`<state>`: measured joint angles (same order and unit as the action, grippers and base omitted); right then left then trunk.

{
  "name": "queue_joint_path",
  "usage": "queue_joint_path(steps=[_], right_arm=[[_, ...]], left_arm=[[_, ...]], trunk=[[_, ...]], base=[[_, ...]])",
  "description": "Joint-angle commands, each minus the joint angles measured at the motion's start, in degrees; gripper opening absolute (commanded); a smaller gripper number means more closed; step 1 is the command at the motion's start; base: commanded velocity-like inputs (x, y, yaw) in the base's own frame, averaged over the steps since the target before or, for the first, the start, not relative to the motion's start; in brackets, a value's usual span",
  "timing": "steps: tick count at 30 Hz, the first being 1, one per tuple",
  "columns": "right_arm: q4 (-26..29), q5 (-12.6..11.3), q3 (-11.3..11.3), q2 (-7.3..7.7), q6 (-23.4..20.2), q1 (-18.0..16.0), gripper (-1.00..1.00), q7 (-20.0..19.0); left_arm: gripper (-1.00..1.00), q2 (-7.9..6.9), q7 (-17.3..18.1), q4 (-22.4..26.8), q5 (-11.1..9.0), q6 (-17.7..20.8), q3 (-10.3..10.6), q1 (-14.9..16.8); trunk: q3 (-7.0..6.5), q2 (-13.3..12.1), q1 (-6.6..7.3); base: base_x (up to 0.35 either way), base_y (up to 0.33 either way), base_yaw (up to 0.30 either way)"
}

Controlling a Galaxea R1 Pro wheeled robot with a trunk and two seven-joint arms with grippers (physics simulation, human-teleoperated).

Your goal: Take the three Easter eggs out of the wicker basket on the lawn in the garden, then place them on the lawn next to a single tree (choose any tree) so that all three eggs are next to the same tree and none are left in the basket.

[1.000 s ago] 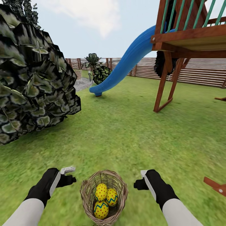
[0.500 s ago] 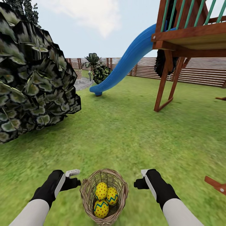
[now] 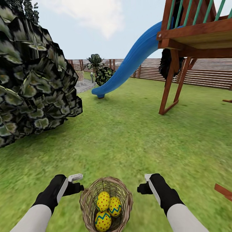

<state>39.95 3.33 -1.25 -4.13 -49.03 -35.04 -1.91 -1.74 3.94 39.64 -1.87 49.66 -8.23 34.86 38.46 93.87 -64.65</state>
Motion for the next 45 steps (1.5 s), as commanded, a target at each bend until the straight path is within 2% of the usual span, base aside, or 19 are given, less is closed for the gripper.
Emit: queue_joint_path(steps=[1,6,12,17,19,22,25,28,31,35,41,45], right_arm=[[0.0,0.4,-0.1,0.0,-0.3,0.0,1.0,-0.2],[0.1,0.4,-0.1,0.05,-0.3,0.0,1.0,-0.2],[1.0,0.3,0.1,0.42,-0.3,0.0,1.0,-0.6],[5.6,-1.3,0.8,0.74,-0.3,-0.1,1.0,-5.0],[8.3,-1.9,2.3,1.61,-0.5,-0.1,1.0,-6.9],[10.3,-2.1,5.6,2.47,-0.9,-0.1,1.0,-7.5],[10.3,-2.3,6.6,2.6,-1.2,-0.1,1.0,-7.7],[10.1,-2.3,6.8,2.51,-1.4,0.0,1.0,-7.7],[10.0,-2.3,6.8,2.47,-1.4,0.1,1.0,-7.7],[9.9,-2.3,6.8,2.44,-1.4,0.2,1.0,-7.7],[9.8,-2.2,6.7,2.2,-1.3,0.4,1.0,-7.8],[9.7,-2.1,6.7,2.07,-1.2,0.4,1.0,-7.7]], left_arm=[[1.0,0.1,0.1,0.0,-0.2,0.3,-0.1,0.0],[1.0,0.78,0.0,0.0,-0.1,0.2,-0.1,0.0],[1.0,0.94,0.0,0.0,-0.1,0.2,-0.1,0.0],[1.0,0.95,0.0,0.1,-0.1,0.1,-0.1,0.0],[1.0,0.93,-0.4,0.3,-0.1,0.2,-0.1,0.0],[1.0,0.94,-3.3,0.7,-0.2,0.3,-0.1,0.4],[1.0,0.99,-6.3,0.7,-0.2,0.3,0.0,0.6],[1.0,1.02,-7.5,0.4,-0.2,0.5,0.4,0.6],[1.0,0.99,-7.8,0.2,-0.2,0.6,2.2,0.6],[1.0,0.97,-7.8,0.1,-0.2,0.7,3.6,0.6],[1.0,0.96,-7.8,0.2,-0.1,0.7,4.1,0.6],[1.0,0.9,-7.6,0.4,-0.2,0.6,4.3,0.6]], trunk=[[0.24,0.4,-0.22],[1.14,2.4,-1.32],[2.21,4.9,-2.64],[3.11,6.9,-3.74],[3.47,7.7,-4.18],[4.01,8.9,-4.84],[4.55,10.1,-5.5],[5.09,11.3,-6.15],[5.63,12.5,-6.81],[6.25,14.1,-7.69],[7.09,16.5,-9.01],[7.06,16.5,-9.01]], base=[[0.016,0.0,0.0],[0.005,0.0,0.0],[0.0,0.0,0.0],[0.0,0.0,0.0],[0.0,0.0,0.0],[0.0,0.0,0.0],[0.0,0.0,0.0],[0.0,0.0,0.0],[0.0,0.0,0.0],[0.0,0.0,-0.096],[0.0,0.0,-0.175],[0.0,0.0,-0.029]])
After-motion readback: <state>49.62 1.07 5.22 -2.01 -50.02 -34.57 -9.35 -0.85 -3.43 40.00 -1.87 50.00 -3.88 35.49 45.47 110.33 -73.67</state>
